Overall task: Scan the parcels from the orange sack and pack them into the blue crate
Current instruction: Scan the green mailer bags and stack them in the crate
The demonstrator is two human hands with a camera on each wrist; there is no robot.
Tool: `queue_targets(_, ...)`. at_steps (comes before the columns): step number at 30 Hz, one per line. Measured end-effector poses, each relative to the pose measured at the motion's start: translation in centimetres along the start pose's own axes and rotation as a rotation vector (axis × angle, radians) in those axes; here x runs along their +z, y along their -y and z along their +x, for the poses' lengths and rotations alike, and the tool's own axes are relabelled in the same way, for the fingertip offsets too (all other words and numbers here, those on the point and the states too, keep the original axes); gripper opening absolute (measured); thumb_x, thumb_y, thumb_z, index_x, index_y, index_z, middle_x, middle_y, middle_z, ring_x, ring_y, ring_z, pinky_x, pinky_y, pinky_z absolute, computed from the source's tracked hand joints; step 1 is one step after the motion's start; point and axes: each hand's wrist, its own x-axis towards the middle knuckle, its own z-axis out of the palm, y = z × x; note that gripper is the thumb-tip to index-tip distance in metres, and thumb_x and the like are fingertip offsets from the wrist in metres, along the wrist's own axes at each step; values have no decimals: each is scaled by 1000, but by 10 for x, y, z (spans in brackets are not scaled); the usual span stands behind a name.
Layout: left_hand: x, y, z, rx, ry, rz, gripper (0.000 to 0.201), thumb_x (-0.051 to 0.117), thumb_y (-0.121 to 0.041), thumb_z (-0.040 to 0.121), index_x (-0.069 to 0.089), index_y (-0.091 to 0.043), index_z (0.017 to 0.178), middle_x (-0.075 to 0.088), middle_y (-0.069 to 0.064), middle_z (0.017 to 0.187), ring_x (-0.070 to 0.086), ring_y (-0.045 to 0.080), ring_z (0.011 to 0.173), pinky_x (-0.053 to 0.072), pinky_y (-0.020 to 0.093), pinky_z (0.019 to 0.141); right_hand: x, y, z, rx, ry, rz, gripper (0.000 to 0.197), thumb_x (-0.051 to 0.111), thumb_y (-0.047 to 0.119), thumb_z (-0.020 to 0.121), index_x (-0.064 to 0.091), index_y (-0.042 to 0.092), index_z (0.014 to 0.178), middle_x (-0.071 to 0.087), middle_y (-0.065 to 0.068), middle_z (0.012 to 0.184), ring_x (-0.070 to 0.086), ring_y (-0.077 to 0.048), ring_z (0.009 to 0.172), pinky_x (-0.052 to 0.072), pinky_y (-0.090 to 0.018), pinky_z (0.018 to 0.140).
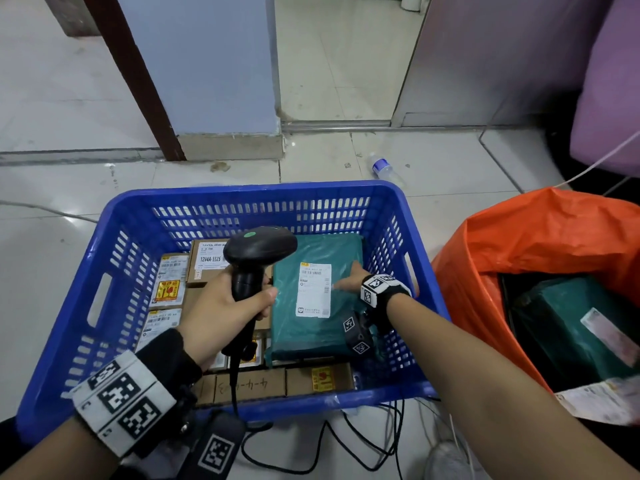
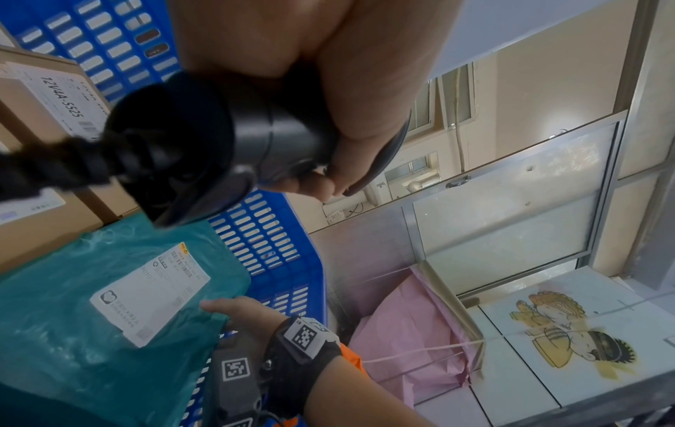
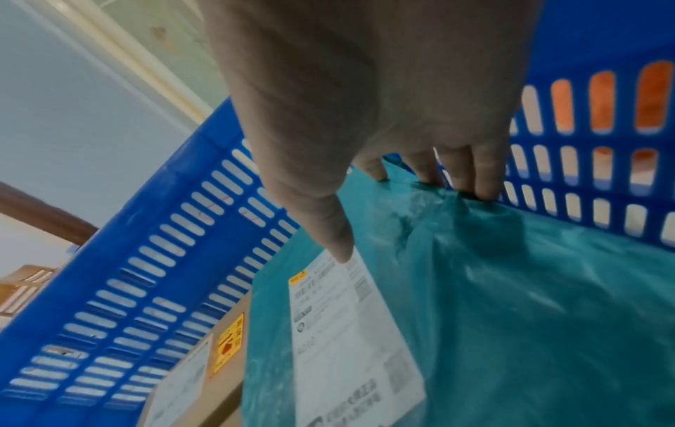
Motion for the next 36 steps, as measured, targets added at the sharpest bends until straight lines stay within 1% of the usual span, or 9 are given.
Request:
queue_targets(4, 4, -3, 2, 10, 17, 0, 15, 65, -10, 88, 58, -3, 99, 59, 2, 70, 58, 7, 60, 48, 25, 67, -15, 0, -25, -49, -61, -92, 113, 73, 53, 75, -1, 25, 156, 10, -23, 159, 23, -41, 144, 28, -49, 116)
queue_targets(7, 14, -11, 3, 30, 38, -10, 15, 65, -11, 89, 58, -3, 100, 60, 3, 72, 59, 8, 60, 48, 28, 68, -40, -6, -55, -232, -100, -49, 87, 69, 46, 82, 25, 16, 151, 38, -18, 149, 45, -34, 132, 41, -42, 107)
queue_targets(13, 63, -44, 8, 132, 123, -39, 8, 65, -8, 89, 57, -8, 89, 59, 4, 72, 56, 10, 58, 48, 30, 67, -101, -43, -106, -487, -312, 305, 9, 71, 17, 85, 67, 16, 93, 71, -8, 90, 68, -19, 79, 57, -35, 79)
queue_targets(18, 128, -78, 21, 247, 260, -50, 9, 64, -7, 89, 55, -8, 89, 57, 3, 71, 54, 11, 59, 46, 26, 64, -166, -112, -124, -407, -550, 668, 26, 55, -2, 89, 58, 16, 71, 56, -4, 65, 54, -5, 48, 41, -14, 44)
queue_targets(24, 214, -96, 31, 277, 401, -72, 15, 67, -5, 86, 54, -4, 93, 58, 6, 74, 56, 11, 56, 48, 23, 59, -219, -256, -128, -41, -634, 977, 18, 55, 12, 94, 55, 21, 79, 57, -1, 80, 56, -12, 66, 50, -24, 62)
queue_targets(30, 292, -99, 45, 280, 526, 42, 15, 66, -6, 88, 54, -1, 97, 59, 8, 70, 56, 12, 56, 49, 25, 62, -209, -352, -105, 256, -586, 1201, 28, 52, 33, 97, 52, 14, 118, 45, -8, 72, 46, -17, 47, 29, -11, 38)
queue_targets(32, 316, -98, 52, 269, 580, 70, 15, 66, -6, 88, 54, -1, 96, 58, 6, 69, 57, 11, 56, 48, 23, 60, -205, -361, -99, 273, -557, 1293, 42, 49, 38, 98, 43, 17, 134, 55, -8, 106, 64, -22, 81, 33, -16, 38)
queue_targets(34, 339, -96, 60, 260, 614, 93, 15, 66, -5, 87, 54, -3, 96, 58, 8, 71, 57, 11, 57, 48, 22, 59, -204, -369, -87, 273, -551, 1393, 53, 48, 42, 98, 35, 19, 144, 45, -7, 136, 56, -27, 123, 43, -21, 45)
queue_targets(36, 359, -94, 69, 262, 651, 121, 17, 67, -5, 87, 53, -2, 96, 58, 10, 74, 58, 10, 56, 48, 21, 59, -200, -383, -74, 286, -574, 1519, 60, 46, 46, 98, 31, 16, 148, 42, -13, 145, 55, -31, 123, 49, -30, 61)
